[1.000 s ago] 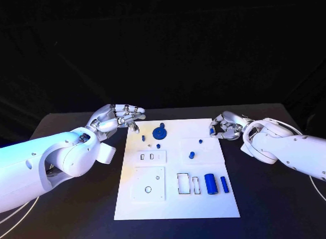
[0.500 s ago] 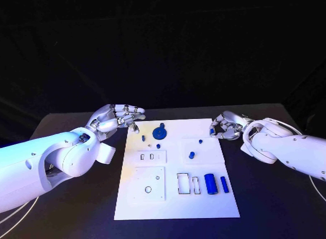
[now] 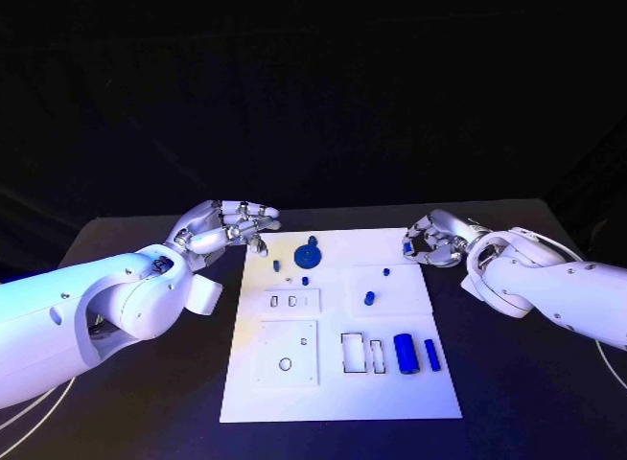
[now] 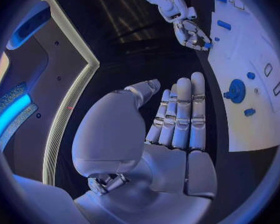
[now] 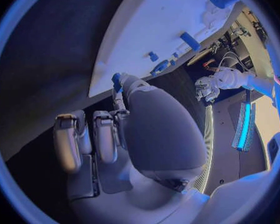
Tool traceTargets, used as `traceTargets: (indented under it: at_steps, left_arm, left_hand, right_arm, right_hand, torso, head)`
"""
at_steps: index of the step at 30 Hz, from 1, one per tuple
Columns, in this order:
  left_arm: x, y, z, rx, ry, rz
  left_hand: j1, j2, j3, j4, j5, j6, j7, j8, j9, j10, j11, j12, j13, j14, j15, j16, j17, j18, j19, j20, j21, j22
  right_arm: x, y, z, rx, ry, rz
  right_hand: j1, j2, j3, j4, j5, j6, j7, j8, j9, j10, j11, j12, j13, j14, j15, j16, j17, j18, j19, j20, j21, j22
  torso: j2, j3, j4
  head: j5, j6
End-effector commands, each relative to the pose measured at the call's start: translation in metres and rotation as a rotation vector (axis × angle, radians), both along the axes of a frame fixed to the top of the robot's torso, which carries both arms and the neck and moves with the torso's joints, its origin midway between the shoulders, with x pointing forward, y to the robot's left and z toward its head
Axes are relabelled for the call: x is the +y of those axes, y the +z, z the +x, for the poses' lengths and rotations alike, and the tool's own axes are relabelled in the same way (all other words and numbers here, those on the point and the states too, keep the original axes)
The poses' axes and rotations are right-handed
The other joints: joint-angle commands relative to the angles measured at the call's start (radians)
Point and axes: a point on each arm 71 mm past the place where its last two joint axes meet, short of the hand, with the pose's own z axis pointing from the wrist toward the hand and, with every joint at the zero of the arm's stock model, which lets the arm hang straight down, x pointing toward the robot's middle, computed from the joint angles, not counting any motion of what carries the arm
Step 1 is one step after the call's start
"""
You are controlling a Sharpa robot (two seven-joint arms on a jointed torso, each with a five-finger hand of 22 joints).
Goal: Assemble the parts on the task board
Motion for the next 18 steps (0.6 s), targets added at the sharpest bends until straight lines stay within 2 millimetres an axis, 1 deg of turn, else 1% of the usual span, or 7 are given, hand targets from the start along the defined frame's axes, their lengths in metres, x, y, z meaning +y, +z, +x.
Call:
traceTargets:
  at_steps: [1,4,8,10,13,16,18]
  left_arm:
    - [-0.002,0.001,0.000,-0.002,-0.020,-0.004]
    - [-0.002,0.001,0.000,-0.001,-0.019,-0.003]
    - [-0.002,0.001,0.000,-0.001,-0.019,-0.003]
    - [-0.002,0.001,0.000,-0.002,-0.019,-0.003]
    - [-0.003,0.001,0.001,-0.002,-0.020,-0.004]
    - [-0.004,0.001,0.001,-0.002,-0.021,-0.004]
    - [-0.004,0.001,0.001,-0.002,-0.021,-0.004]
  left_hand:
    - [0.013,0.000,0.006,0.002,0.000,-0.002,-0.001,0.004,0.001,-0.001,-0.002,0.001,0.001,-0.004,0.001,0.006,-0.001,0.005,-0.009,0.001,0.003,0.001]
    - [0.013,0.000,0.006,0.002,0.000,-0.002,-0.001,0.004,0.001,-0.001,-0.002,0.001,0.001,-0.004,0.001,0.006,-0.001,0.005,-0.009,0.001,0.003,0.001]
    - [0.013,0.000,0.006,0.002,0.000,-0.002,-0.001,0.004,0.001,-0.001,-0.002,0.001,0.001,-0.004,0.001,0.006,-0.001,0.005,-0.009,0.001,0.003,0.001]
    - [0.013,0.000,0.006,0.002,0.000,-0.002,-0.001,0.004,0.001,-0.001,-0.002,0.001,0.001,-0.004,0.001,0.006,-0.001,0.005,-0.009,0.001,0.003,0.001]
    - [0.013,0.000,0.006,0.002,0.000,-0.002,-0.001,0.004,0.001,-0.001,-0.002,0.001,0.001,-0.004,0.001,0.006,-0.001,0.005,-0.009,0.001,0.003,0.001]
    - [0.013,0.000,0.007,0.000,0.000,-0.003,-0.001,0.003,0.001,0.000,-0.002,0.001,0.001,-0.005,0.001,0.006,-0.002,0.005,-0.011,0.001,0.007,0.003]
    - [0.013,0.000,0.007,0.000,0.000,-0.003,-0.001,0.003,0.001,0.000,-0.002,0.001,0.001,-0.005,0.001,0.006,-0.002,0.005,-0.011,0.001,0.007,0.003]
  right_arm:
    - [0.005,0.012,-0.002,-0.028,-0.080,0.012]
    - [0.014,0.020,-0.006,-0.031,-0.082,0.026]
    - [0.037,0.030,-0.015,-0.027,-0.059,0.051]
    - [0.054,0.033,-0.021,-0.023,-0.031,0.060]
    - [0.079,0.037,-0.029,-0.026,0.017,0.068]
    - [0.103,0.037,-0.039,-0.038,0.069,0.065]
    - [0.118,0.035,-0.046,-0.038,0.101,0.060]
  right_hand:
    - [-0.009,0.009,0.010,-0.001,0.015,-0.003,0.002,0.021,0.016,0.042,-0.007,-0.003,0.188,0.106,-0.004,0.003,0.263,-0.007,0.103,-0.005,0.005,0.263]
    - [-0.011,0.010,0.016,-0.005,0.025,-0.004,0.002,0.024,0.018,0.041,-0.007,-0.006,0.186,0.106,-0.003,0.003,0.263,-0.007,0.103,-0.004,0.005,0.263]
    - [-0.015,0.010,0.022,-0.008,0.035,-0.006,0.001,0.027,0.020,0.039,-0.007,-0.008,0.185,0.106,-0.003,0.003,0.263,-0.007,0.103,-0.004,0.005,0.263]
    - [-0.015,0.008,0.026,-0.012,0.041,-0.007,0.001,0.030,0.022,0.039,-0.008,-0.009,0.185,0.106,-0.003,0.003,0.263,-0.007,0.103,-0.004,0.005,0.263]
    - [-0.015,0.008,0.028,-0.014,0.043,-0.007,0.001,0.031,0.022,0.040,-0.008,-0.008,0.186,0.106,-0.003,0.003,0.263,-0.007,0.103,-0.004,0.005,0.263]
    - [-0.016,0.008,0.028,-0.014,0.043,-0.007,0.001,0.031,0.023,0.040,-0.008,-0.007,0.187,0.106,-0.003,0.003,0.263,-0.007,0.103,-0.004,0.005,0.263]
    - [-0.017,0.007,0.028,-0.015,0.043,-0.007,0.001,0.032,0.023,0.041,-0.008,-0.006,0.187,0.106,-0.003,0.003,0.263,-0.007,0.103,-0.004,0.005,0.263]
  torso:
    - [-0.002,-0.0010,-0.0027]
    - [-0.002,-0.0014,-0.0028]
    - [-0.002,-0.0021,-0.0012]
    - [-0.002,-0.0017,-0.0011]
    - [-0.002,0.0004,0.0004]
    - [-0.002,-0.0009,0.0015]
    - [-0.001,-0.0016,-0.0001]
  head:
    - [0.002,-0.001]
    - [0.002,0.002]
    - [-0.001,0.003]
    - [0.001,0.004]
    - [0.002,0.005]
    - [0.001,0.005]
    - [0.004,0.007]
